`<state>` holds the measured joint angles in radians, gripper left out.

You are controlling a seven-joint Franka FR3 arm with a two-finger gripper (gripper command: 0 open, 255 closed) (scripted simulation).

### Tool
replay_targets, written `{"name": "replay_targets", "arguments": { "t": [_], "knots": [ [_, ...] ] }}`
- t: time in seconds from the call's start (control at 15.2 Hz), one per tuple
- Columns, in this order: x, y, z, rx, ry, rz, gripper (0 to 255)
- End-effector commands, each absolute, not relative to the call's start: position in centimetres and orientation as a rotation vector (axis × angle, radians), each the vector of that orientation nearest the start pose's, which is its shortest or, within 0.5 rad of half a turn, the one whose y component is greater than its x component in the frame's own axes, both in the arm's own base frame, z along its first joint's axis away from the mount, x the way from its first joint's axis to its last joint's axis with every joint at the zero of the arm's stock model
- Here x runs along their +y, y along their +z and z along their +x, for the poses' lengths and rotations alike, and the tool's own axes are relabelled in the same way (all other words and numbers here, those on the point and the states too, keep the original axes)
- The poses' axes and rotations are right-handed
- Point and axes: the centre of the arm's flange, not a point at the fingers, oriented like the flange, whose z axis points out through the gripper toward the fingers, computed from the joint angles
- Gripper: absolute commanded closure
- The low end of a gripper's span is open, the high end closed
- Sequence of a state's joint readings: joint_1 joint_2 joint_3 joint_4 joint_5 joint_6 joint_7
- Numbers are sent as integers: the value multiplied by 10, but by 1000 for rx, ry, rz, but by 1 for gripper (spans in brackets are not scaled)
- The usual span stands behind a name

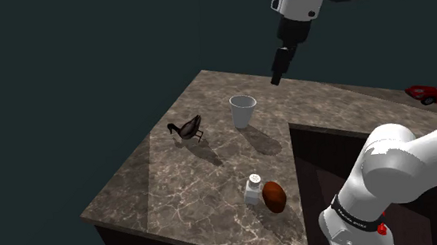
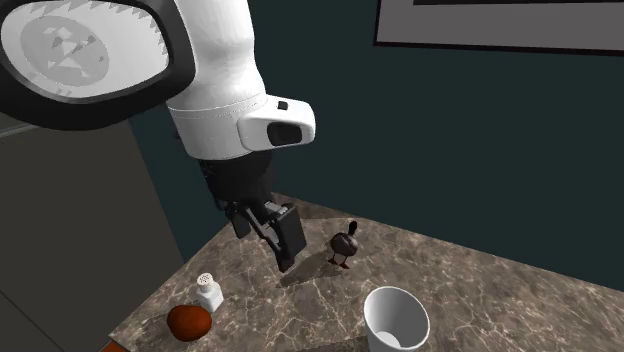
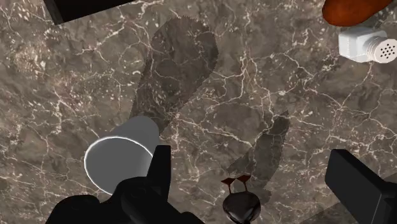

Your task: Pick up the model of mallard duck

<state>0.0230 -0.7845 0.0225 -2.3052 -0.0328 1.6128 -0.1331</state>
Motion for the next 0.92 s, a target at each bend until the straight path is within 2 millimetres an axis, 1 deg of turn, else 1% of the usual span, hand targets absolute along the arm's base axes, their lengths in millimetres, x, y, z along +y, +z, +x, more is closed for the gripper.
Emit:
{"name": "replay_targets", "arguments": {
  "t": [0.0, 0.46, 0.86],
  "knots": [
    [13, 618, 312, -275, -143, -3179, 0],
    [27, 561, 376, -365, -213, -3146, 0],
    [43, 515, 432, -441, -272, -3115, 0]
  ]
}}
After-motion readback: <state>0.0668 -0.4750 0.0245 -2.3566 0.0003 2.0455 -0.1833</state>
